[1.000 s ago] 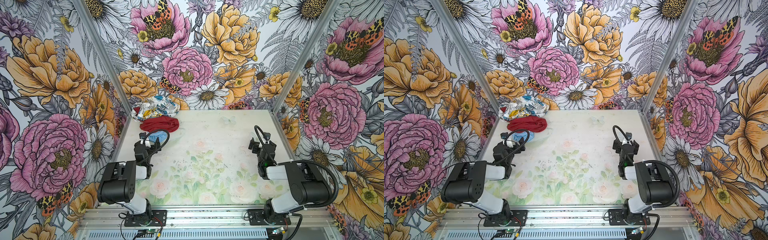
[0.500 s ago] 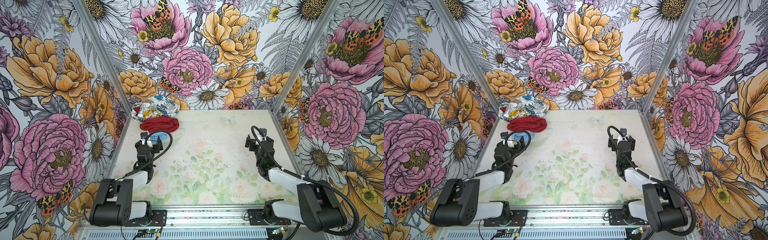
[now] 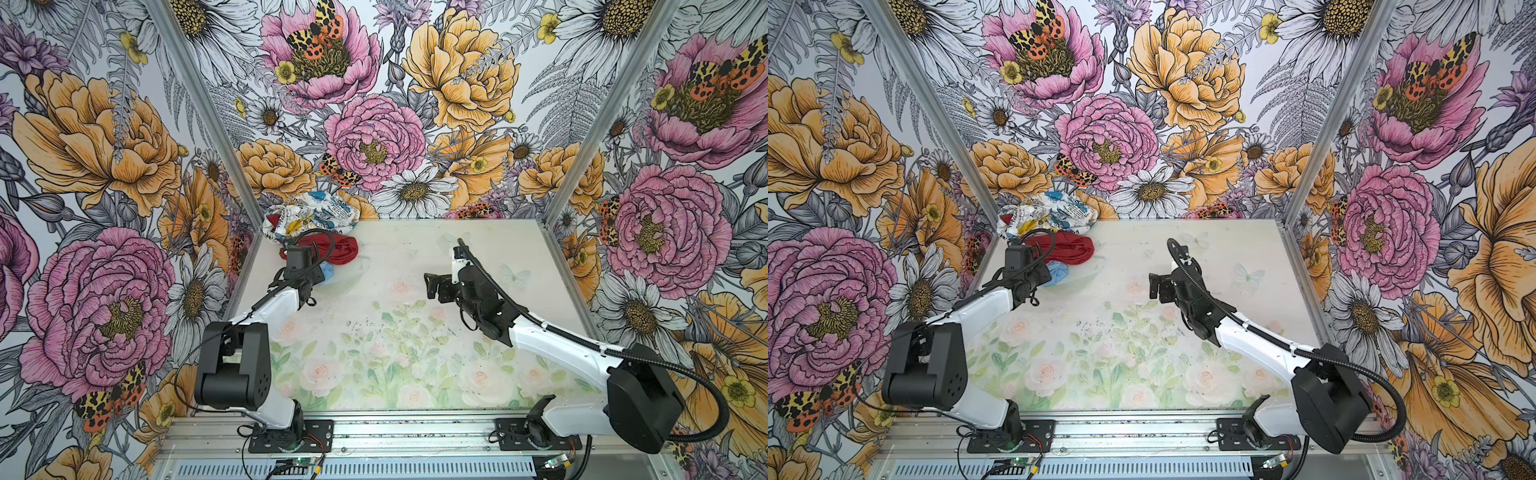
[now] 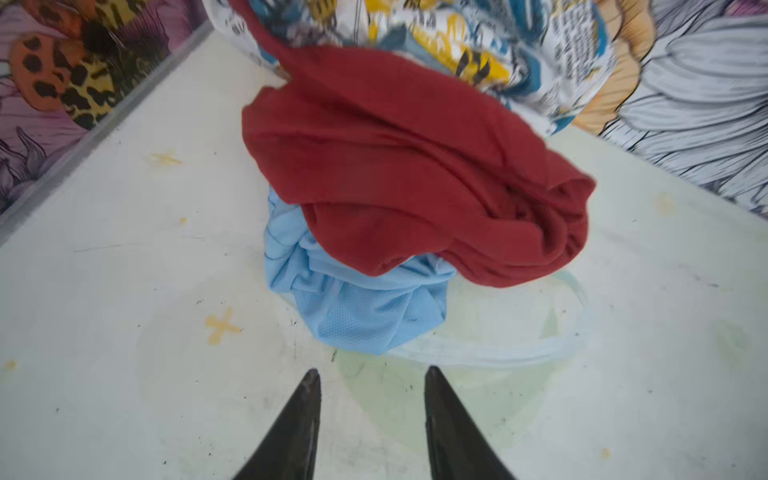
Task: Pick out a specific cloth from the pile
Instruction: 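Lower the left gripper into the pile and grasp the light blue cloth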
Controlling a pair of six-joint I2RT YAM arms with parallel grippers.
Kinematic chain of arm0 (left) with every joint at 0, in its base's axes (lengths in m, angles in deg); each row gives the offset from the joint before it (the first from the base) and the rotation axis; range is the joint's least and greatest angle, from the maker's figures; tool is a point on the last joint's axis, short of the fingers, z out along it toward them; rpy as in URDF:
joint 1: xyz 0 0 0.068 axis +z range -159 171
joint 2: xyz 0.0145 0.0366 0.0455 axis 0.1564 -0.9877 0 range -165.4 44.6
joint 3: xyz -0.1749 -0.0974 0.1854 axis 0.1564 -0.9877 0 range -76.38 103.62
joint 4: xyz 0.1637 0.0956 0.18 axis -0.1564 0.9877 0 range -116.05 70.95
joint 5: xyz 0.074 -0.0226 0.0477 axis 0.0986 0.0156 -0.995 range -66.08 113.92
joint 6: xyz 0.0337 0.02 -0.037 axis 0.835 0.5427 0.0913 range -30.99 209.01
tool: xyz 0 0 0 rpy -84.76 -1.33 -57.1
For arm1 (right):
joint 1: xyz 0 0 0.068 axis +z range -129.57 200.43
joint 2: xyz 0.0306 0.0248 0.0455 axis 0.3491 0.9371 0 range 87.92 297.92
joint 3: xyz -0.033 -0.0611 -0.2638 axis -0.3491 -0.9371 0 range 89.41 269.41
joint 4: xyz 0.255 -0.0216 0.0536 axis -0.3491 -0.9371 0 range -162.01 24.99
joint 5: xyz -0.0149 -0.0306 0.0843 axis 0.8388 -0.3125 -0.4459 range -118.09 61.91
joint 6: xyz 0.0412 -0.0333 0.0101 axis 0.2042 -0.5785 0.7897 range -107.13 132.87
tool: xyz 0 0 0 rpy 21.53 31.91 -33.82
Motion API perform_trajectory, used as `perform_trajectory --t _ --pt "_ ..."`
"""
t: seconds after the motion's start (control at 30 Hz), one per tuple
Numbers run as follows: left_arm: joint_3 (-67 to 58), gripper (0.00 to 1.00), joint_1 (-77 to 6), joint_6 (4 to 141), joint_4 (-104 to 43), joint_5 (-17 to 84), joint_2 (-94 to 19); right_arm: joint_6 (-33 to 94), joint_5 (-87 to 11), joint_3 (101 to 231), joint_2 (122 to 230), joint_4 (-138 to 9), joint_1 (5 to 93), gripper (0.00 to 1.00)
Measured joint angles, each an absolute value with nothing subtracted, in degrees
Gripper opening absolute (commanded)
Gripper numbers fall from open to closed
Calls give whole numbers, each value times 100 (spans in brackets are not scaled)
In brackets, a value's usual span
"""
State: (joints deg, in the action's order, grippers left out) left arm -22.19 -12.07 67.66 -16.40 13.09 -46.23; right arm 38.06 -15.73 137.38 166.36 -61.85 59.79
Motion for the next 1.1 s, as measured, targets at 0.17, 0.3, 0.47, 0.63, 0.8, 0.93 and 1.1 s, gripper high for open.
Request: perform_trajectory --t 0.17,0.3,0.47,0.63,0.8,0.93,1.1 --pt "-1596 36 -1207 6539 -1214 1486 -5447 4005 -1717 14054 16985 -6028 6619 99" --pt "-1082 31 -1229 6480 -1103 1571 -6094 4051 -1745 14216 17169 -5949 6827 99" --pt "-625 29 -1373 6366 -845 1378 -6723 4049 -1728 14240 17199 -5958 6925 99" --pt "-573 30 -1531 6340 -626 1057 -6749 4036 -1588 14179 17108 -5962 6923 100" --pt "-330 33 -1570 6331 -414 856 -6872 4023 -1505 14164 17011 -5995 6923 99" --pt "-317 34 -1568 6250 -287 753 -6900 4025 -1474 14153 16966 -6006 6923 99" --pt "-153 6 -1533 6224 -119 777 -7073 4021 -1437 14120 16917 -6050 6923 99"
